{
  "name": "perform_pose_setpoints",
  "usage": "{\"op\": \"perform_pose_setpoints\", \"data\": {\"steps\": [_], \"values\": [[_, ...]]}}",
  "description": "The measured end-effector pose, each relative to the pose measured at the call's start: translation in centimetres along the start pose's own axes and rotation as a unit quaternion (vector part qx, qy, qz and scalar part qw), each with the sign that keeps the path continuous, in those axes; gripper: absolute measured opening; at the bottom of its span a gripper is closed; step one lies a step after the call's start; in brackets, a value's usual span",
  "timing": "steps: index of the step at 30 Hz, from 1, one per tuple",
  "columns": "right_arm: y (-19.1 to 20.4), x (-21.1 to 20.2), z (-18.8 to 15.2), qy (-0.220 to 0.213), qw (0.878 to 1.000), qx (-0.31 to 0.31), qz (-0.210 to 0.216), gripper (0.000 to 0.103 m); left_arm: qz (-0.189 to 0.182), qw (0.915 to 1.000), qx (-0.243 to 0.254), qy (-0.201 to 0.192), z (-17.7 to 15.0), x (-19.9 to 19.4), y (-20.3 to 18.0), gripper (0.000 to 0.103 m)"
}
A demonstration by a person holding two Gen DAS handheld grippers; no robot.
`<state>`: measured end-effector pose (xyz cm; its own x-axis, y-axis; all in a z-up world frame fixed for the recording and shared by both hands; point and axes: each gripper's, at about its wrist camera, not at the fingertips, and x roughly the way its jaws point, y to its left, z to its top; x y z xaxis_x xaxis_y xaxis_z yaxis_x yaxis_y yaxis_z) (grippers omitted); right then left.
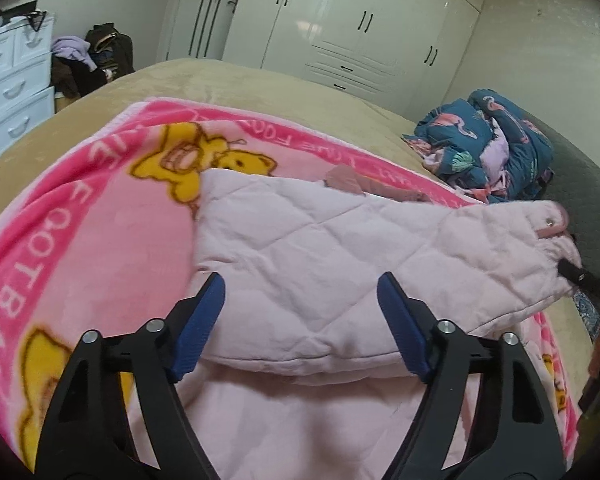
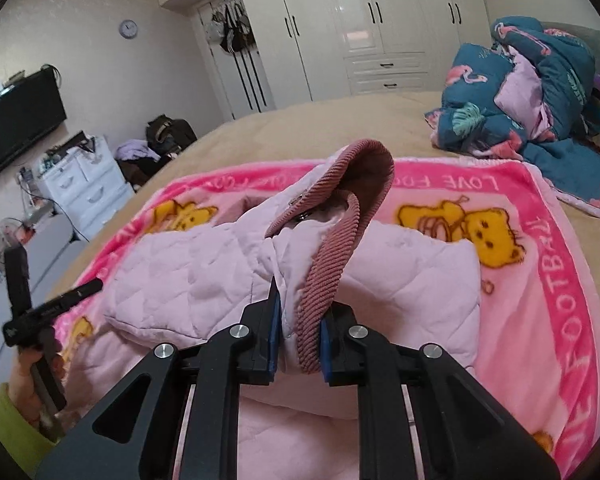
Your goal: Fold large clothes
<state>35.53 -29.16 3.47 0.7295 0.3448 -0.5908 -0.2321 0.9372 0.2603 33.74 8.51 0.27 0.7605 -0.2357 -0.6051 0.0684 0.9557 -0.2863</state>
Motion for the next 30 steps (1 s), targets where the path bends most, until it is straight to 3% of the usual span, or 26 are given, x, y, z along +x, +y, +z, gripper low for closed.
{"op": "perform_pose_setpoints", "data": {"steps": [8,13,17,21,23,30], "values": [[-2.6,2.6,-3.4,0.033,0.998,0.041,-0.016,0.015,-0.010,0.9996,0.025,0.011,0.2,1.9,-1.6,0.055],[-2.7,3.3,-4.1,0.047,0.997,0.059,-0.024,0.019,-0.012,0.9992,0.030,0.024,-0.1,2.9,-2.0,0.055],[-2.5,3.0,-4.2,0.052,0.995,0.066,-0.051,0.036,-0.011,0.9986,0.036,0.036,-0.4,3.6,-2.2,0.055],[-2.4,1.6,-3.9,0.028,0.994,0.064,-0.085,0.052,-0.004,0.9975,0.044,0.055,-0.9,4.5,-2.3,0.055],[-1.6,1.2,-3.5,0.015,0.995,0.048,-0.088,0.054,-0.001,0.9972,0.043,0.061,-1.2,5.0,-2.0,0.055],[3.1,2.7,-2.0,0.008,0.996,-0.028,-0.080,0.077,0.011,0.9947,0.041,0.093,-2.2,6.7,-1.0,0.056]]}}
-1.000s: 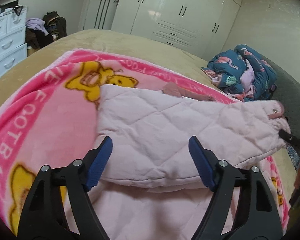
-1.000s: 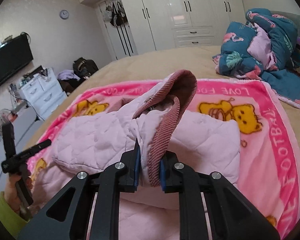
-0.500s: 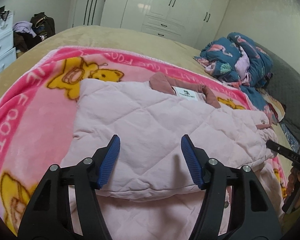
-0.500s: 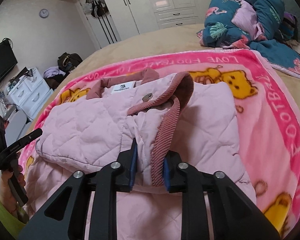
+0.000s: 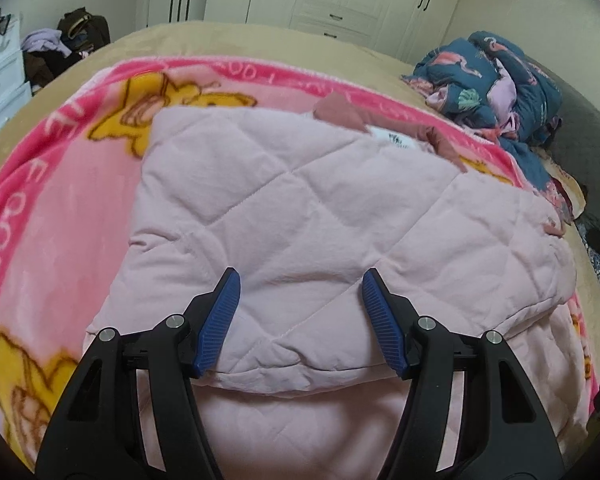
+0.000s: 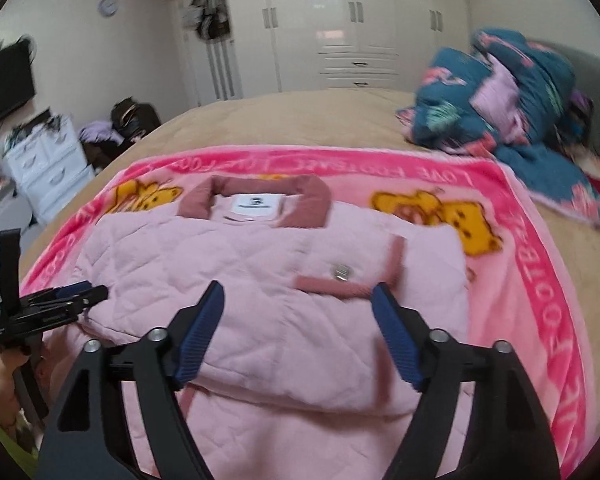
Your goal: Fold large clothes
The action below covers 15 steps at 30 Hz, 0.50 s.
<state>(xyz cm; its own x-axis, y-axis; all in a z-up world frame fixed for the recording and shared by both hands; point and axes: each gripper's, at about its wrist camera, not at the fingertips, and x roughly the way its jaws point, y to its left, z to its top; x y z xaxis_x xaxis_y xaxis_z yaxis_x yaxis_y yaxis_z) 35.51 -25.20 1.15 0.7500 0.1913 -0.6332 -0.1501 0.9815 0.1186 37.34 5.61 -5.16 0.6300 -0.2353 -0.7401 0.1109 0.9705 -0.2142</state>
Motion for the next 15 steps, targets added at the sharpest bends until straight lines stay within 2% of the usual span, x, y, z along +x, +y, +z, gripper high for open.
{"op": "perform_pose_setpoints", "data": {"steps": [5,9,13,15], "values": [[3.2,2.6,1.2,0.024,0.999,-0.035,0.014,0.080,-0.010,0.9999,-0.009,0.006,-0.2,0.4,0.7,0.056],[3.9,5.2,1.2,0.054,0.998,-0.032,0.014,0.080,-0.009,0.9999,-0.007,0.006,-0.2,0.3,0.6,0.056],[3.4,9.3,-0.3,0.123,0.992,-0.026,0.004,0.082,-0.011,0.9999,-0.008,0.007,-0.3,0.4,0.6,0.056],[3.4,10.3,-1.2,0.124,0.992,-0.032,0.001,0.084,-0.009,0.9999,-0.006,0.007,-0.3,0.5,0.6,0.056]]}}
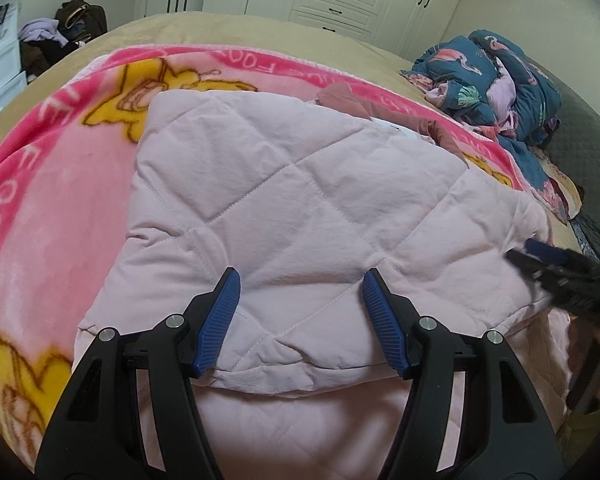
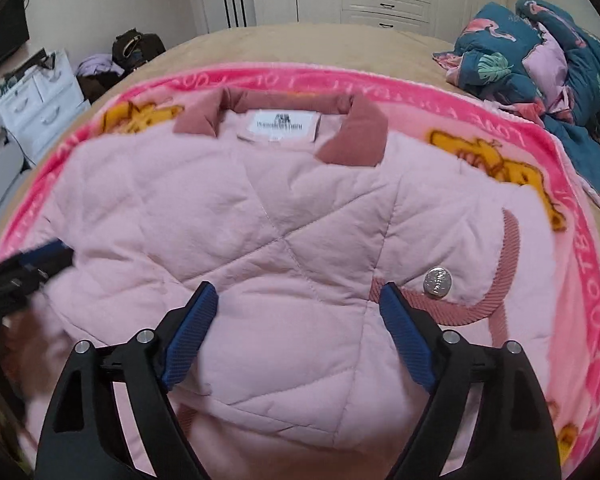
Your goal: Fold large clothes
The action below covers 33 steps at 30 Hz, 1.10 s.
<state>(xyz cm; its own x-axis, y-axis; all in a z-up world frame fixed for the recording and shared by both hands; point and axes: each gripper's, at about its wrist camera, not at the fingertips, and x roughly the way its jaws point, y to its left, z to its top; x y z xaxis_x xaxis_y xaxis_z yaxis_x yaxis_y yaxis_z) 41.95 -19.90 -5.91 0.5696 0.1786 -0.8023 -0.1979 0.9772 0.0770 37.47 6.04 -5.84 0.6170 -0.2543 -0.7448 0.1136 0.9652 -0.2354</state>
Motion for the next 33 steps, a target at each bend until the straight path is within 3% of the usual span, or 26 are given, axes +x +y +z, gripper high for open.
{"op": "perform_pose_setpoints", "data": {"steps": [10,18,22,33], "values": [[0.0,0.4,-1.7,-0.019,0.999,0.028,-0.011,0.085,0.004,1.0000,0.006,-0.001,0.1,-0.2,-0.2,0.057],[-0.2,-3.5,-2.5,-0.039,0.996,0.076,0.026,0.098,-0.002,0.9999,0.010,0.007,0.3,-1.1,-0.9,0.073],[0.1,-5.1,-3.1,-0.048,0.995,0.083,0.034,0.099,-0.018,0.9998,0.006,0.011,0.3,-1.6,-1.3,0.093],[-0.7,-7.9,-4.3,-0.061,0.991,0.112,0.046,0.099,0.016,0.9992,0.034,0.013,0.3,-3.2,-2.6,0.094]]}}
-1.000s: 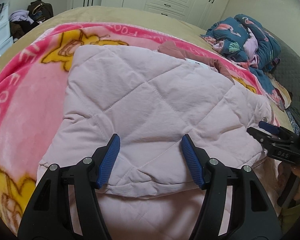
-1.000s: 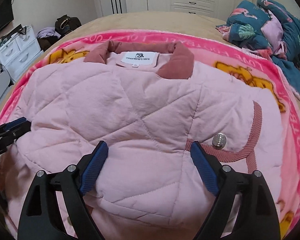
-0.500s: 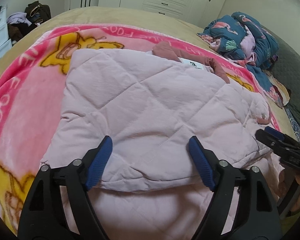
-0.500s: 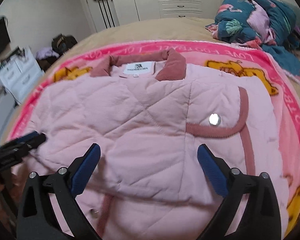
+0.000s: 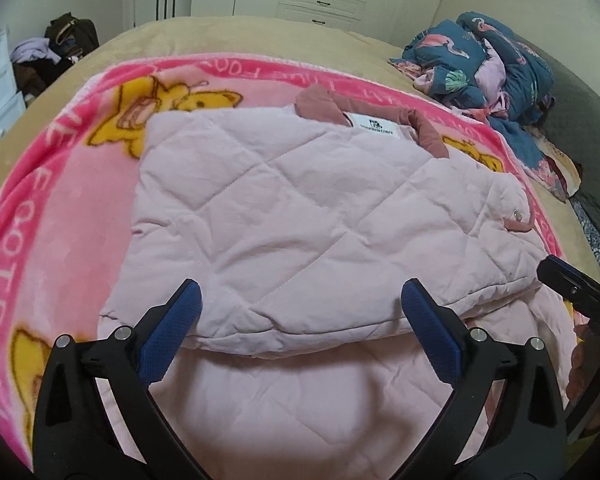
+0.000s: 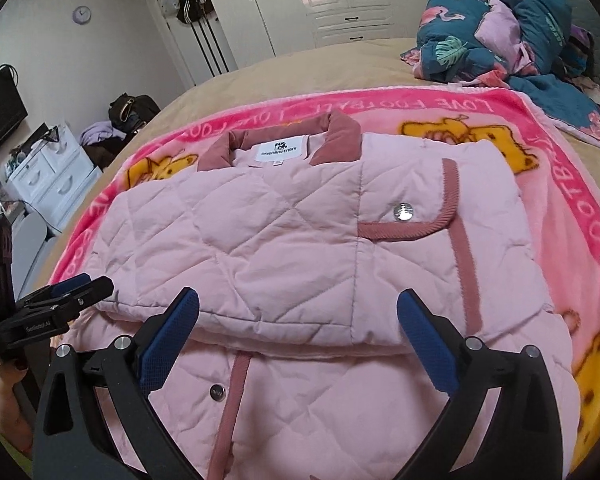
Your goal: Fold large clothes
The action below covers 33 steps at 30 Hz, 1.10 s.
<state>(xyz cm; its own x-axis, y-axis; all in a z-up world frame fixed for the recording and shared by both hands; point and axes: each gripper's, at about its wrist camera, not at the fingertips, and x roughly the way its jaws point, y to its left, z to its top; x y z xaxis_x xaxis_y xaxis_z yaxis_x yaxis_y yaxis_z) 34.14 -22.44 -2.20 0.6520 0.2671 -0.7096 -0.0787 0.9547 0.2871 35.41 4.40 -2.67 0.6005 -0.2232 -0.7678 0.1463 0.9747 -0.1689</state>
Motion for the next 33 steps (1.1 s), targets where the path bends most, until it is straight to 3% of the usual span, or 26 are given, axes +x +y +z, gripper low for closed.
{"op": "perform_pose_setpoints", "data": {"steps": [26,33], "values": [[0.7,-7.9,-0.1,-0.062,0.998,-0.009,0.005,0.099,0.035,0.9959,0.013,-0.083,1.3,-9.9,-0.4,0.094],[1.2,-10.0,-0.5,-0.075,0.997,-0.017,0.006,0.099,0.031,0.9939,-0.011,-0.105,1.0,-12.3,1.2,0.094]]}}
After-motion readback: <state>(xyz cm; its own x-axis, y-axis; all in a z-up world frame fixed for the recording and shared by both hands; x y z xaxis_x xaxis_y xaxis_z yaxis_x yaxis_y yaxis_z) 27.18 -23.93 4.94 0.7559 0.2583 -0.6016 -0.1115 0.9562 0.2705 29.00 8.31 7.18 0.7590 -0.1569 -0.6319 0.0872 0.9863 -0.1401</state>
